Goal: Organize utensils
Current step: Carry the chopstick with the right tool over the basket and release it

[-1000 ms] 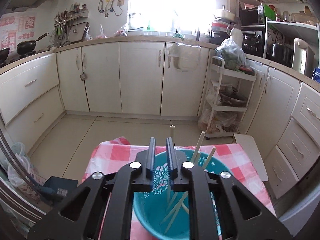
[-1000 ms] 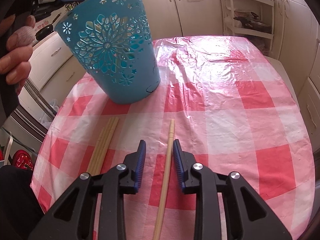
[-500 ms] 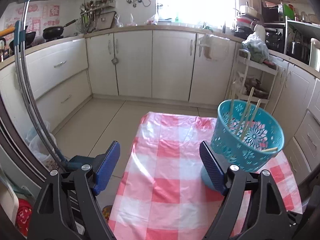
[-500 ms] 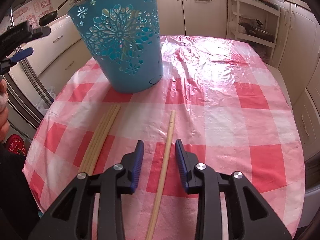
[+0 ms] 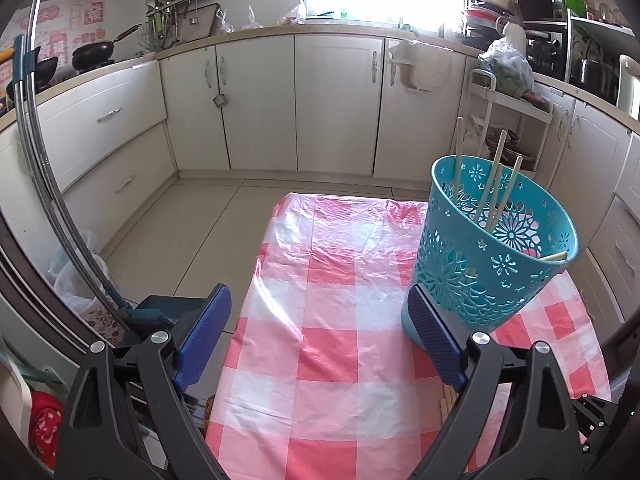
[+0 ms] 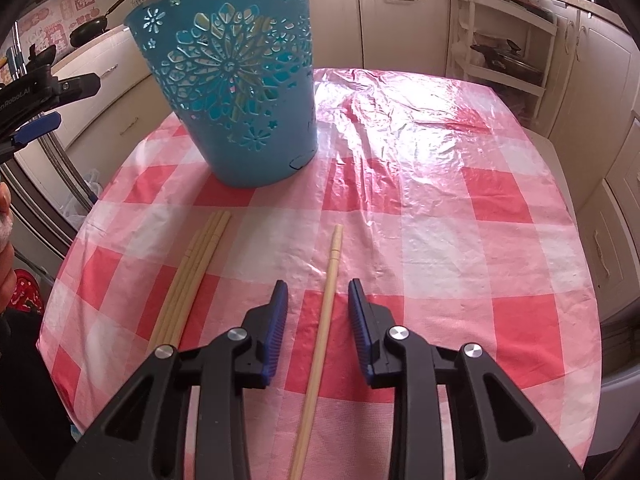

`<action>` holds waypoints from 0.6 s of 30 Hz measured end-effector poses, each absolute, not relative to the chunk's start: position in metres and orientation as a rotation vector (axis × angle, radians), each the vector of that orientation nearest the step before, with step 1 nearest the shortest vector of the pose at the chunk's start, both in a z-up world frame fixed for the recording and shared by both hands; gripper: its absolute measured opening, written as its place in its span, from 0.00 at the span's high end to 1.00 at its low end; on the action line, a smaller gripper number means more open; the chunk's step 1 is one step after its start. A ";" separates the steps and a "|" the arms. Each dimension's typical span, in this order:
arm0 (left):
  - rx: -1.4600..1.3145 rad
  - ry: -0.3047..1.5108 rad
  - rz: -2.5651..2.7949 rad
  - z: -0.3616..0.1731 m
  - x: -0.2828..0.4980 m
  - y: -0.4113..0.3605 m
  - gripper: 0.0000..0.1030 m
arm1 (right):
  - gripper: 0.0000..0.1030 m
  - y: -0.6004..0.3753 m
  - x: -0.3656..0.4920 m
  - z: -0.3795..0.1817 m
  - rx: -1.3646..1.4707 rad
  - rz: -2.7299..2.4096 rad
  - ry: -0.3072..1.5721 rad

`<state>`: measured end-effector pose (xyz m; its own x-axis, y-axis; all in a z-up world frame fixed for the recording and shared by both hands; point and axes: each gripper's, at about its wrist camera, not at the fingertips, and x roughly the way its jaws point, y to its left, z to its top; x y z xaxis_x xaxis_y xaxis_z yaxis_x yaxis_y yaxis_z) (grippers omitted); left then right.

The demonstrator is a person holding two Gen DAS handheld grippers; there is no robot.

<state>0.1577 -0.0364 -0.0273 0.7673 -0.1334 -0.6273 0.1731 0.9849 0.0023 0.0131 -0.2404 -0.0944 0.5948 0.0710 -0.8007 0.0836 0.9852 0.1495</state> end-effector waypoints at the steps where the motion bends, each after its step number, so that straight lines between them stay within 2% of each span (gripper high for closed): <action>1: 0.062 0.678 -0.166 -0.028 0.158 -0.037 0.16 | 0.74 -0.242 0.013 -0.095 0.179 -0.010 0.937; 3: 0.059 0.683 -0.168 -0.028 0.158 -0.038 0.15 | 0.78 -0.243 0.013 -0.095 0.175 -0.016 0.939; 9: 0.075 0.695 -0.170 -0.032 0.158 -0.043 0.13 | 0.81 -0.224 0.011 -0.095 0.015 -0.048 0.923; 12: 0.089 0.704 -0.167 -0.034 0.159 -0.045 0.13 | 0.88 -0.218 0.008 -0.095 -0.027 -0.041 0.915; 18: 0.097 0.717 -0.162 -0.038 0.160 -0.047 0.13 | 0.87 -0.231 0.008 -0.095 0.057 -0.022 0.924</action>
